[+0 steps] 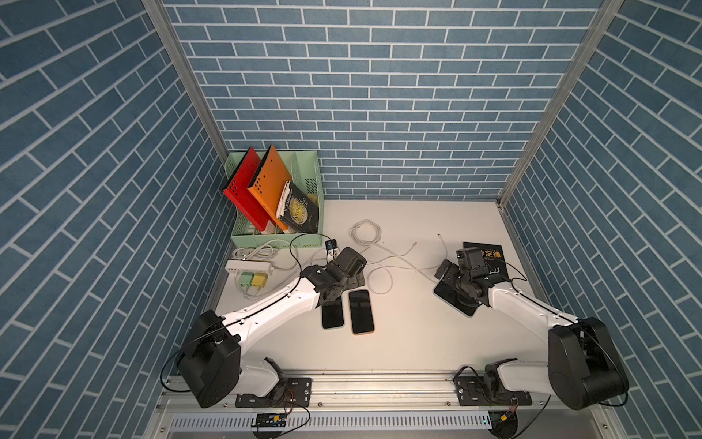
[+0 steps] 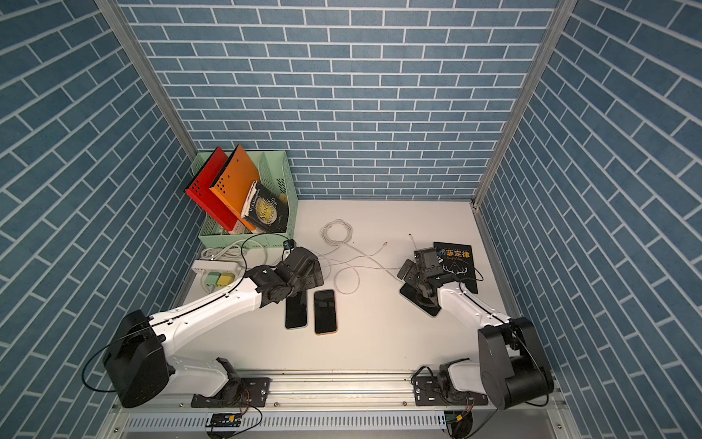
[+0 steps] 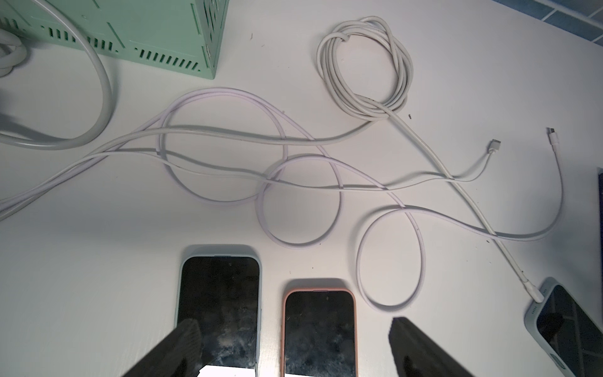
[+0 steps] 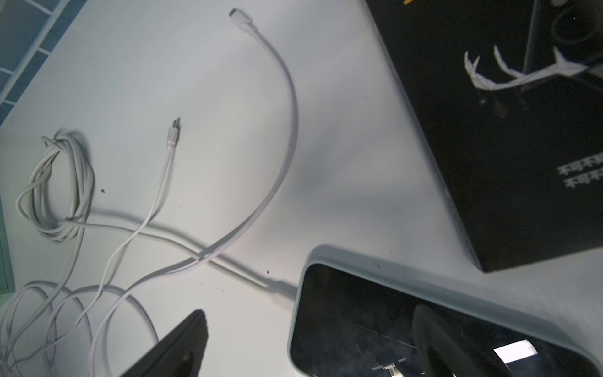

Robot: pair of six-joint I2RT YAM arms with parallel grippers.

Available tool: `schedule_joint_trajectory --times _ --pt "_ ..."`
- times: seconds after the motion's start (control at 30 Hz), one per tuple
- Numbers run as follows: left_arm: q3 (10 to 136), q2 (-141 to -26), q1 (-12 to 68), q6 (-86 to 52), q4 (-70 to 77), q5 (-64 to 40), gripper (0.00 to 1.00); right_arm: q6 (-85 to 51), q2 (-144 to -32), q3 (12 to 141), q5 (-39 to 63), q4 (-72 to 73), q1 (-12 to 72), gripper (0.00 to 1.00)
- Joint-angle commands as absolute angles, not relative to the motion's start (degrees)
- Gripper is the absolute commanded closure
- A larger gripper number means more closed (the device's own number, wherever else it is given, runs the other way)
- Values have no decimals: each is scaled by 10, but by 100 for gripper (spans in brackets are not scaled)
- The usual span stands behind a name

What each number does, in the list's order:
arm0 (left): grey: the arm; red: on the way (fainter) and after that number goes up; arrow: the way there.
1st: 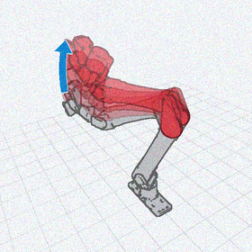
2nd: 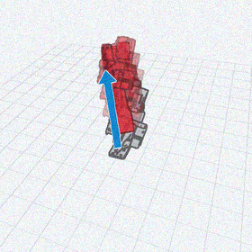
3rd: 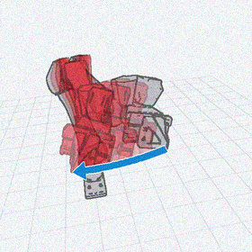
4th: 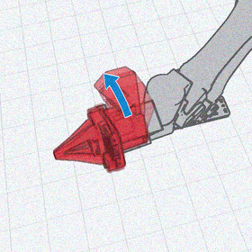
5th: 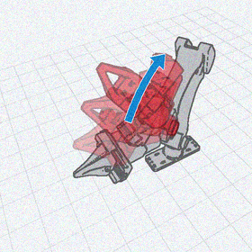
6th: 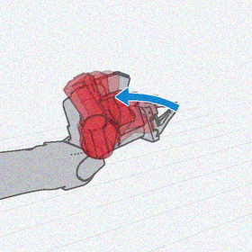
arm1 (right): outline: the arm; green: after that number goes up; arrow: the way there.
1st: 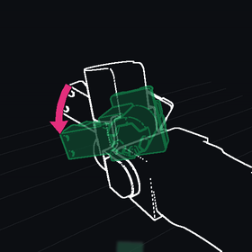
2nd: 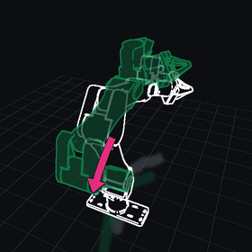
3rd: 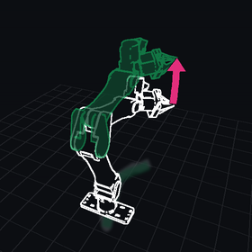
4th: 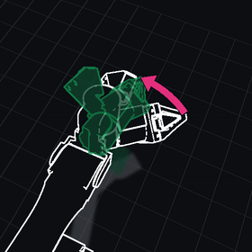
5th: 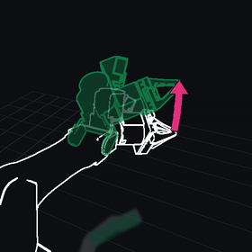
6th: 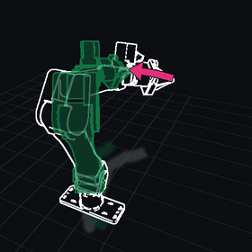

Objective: Unplug the charging cable from the phone
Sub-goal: Adjust the phone at the center of the board, then adjust the charging cable at the center of the board.

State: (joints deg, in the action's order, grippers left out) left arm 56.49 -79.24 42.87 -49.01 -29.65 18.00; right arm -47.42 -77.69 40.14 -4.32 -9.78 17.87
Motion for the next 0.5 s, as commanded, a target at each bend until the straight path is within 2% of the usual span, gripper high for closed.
schedule_joint_trajectory --times 0.0,0.27,0.47 --pt "564 -789 425 -489 -299 181 4 -446 -806 430 -39 -67 163 1" --pt "551 -786 425 -498 -291 175 4 -405 -885 469 16 -46 155 1" --pt "555 -793 425 -500 -289 172 5 -383 -934 514 41 -38 199 1"
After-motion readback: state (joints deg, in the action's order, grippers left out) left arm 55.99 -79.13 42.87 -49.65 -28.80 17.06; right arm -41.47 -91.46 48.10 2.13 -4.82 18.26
